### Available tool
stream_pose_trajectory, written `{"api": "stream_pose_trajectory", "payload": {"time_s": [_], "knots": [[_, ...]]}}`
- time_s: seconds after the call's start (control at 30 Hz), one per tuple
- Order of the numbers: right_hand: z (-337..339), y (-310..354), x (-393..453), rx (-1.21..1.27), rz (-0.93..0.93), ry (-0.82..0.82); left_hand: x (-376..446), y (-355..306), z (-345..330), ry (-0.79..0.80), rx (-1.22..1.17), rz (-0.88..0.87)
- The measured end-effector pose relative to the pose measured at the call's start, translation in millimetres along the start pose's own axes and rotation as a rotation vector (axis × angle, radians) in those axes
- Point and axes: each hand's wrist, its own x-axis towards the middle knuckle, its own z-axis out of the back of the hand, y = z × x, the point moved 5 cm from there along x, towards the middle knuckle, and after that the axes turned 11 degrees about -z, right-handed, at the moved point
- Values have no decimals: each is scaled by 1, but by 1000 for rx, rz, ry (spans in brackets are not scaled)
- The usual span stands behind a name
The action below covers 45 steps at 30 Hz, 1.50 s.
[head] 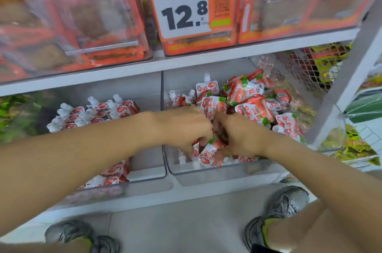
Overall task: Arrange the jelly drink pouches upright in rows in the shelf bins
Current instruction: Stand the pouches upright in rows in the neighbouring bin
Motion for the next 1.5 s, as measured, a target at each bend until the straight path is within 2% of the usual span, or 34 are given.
{"api": "stream_pose_trajectory", "payload": {"time_s": [0.07,0.17,0.27,0.33,0.43,0.5,0.57,0.6,0.67,0.7,0.77,0.97,1.1,1.37,1.5], "knots": [[4,-5,-3,6,-1,25,0,0,3,17,-51,68],[25,-13,-15,-101,38,-9,-5,-8,17,-94,-81,104],[69,-35,-31,-158,-34,-225,-22,-17,36,-353,-155,199],[93,-60,-36,-156,-194,-322,-36,-20,41,-535,-182,321],[110,-75,-37,-308,-393,-432,-55,-25,40,-767,-233,509],[106,-57,-35,-240,-328,-549,-68,-27,36,-840,-240,612],[93,-20,-32,-88,-87,-597,-82,-30,31,-873,-236,695],[81,-2,-27,-24,26,-534,-89,-31,30,-907,-252,736],[45,23,-14,20,158,-272,-101,-33,27,-980,-310,797],[27,31,-7,9,183,-154,-105,-32,25,-1003,-324,817],[1,38,6,-39,173,-46,-110,-33,21,-1019,-352,845],[-19,49,27,-55,61,-152,-113,-39,17,-1108,-466,867],[-10,47,29,37,100,-205,-111,-41,18,-1105,-480,864],[50,8,11,137,39,-82,-112,-47,19,-1140,-520,842],[69,-5,-2,41,24,-91,-105,-47,20,-1088,-490,782]]}}
